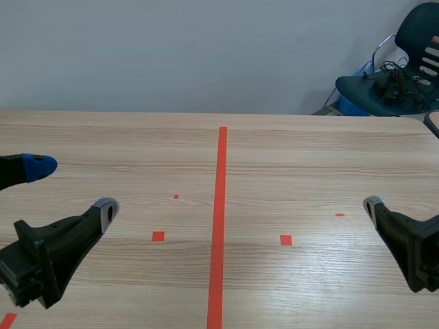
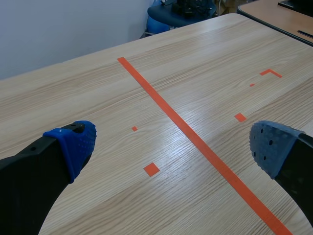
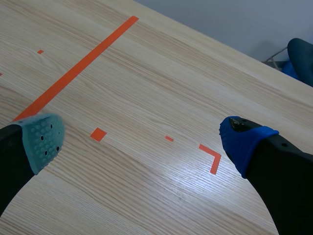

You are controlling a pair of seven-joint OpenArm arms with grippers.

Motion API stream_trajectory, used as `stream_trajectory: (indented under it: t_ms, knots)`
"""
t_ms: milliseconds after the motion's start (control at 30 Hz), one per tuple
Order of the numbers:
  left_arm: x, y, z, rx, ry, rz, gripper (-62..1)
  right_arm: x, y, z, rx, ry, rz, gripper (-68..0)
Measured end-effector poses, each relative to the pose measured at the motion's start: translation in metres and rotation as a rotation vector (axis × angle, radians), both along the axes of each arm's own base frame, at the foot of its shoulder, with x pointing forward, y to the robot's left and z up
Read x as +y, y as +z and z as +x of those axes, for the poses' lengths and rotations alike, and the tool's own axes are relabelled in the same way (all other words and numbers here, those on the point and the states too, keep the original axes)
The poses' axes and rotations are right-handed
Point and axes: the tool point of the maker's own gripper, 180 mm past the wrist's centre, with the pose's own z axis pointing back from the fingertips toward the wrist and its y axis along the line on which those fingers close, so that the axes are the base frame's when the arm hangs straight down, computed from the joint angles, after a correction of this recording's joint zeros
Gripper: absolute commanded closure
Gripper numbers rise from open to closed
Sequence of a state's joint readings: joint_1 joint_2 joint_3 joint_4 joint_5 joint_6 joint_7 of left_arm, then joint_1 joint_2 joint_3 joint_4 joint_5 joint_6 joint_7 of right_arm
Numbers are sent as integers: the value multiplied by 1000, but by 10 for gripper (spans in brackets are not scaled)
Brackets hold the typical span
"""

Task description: Do the leaf sorting experiment

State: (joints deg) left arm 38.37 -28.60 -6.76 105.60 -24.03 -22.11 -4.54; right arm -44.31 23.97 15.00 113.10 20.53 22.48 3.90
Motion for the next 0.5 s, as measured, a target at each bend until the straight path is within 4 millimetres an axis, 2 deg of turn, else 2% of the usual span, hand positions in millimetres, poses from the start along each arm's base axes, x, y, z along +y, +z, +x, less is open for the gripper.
stream_trajectory:
  t_ms: [500]
  knots:
    - [0, 0, 0, 1, 0, 0, -623, -1, 0, 2, 4, -3, -7, -679]
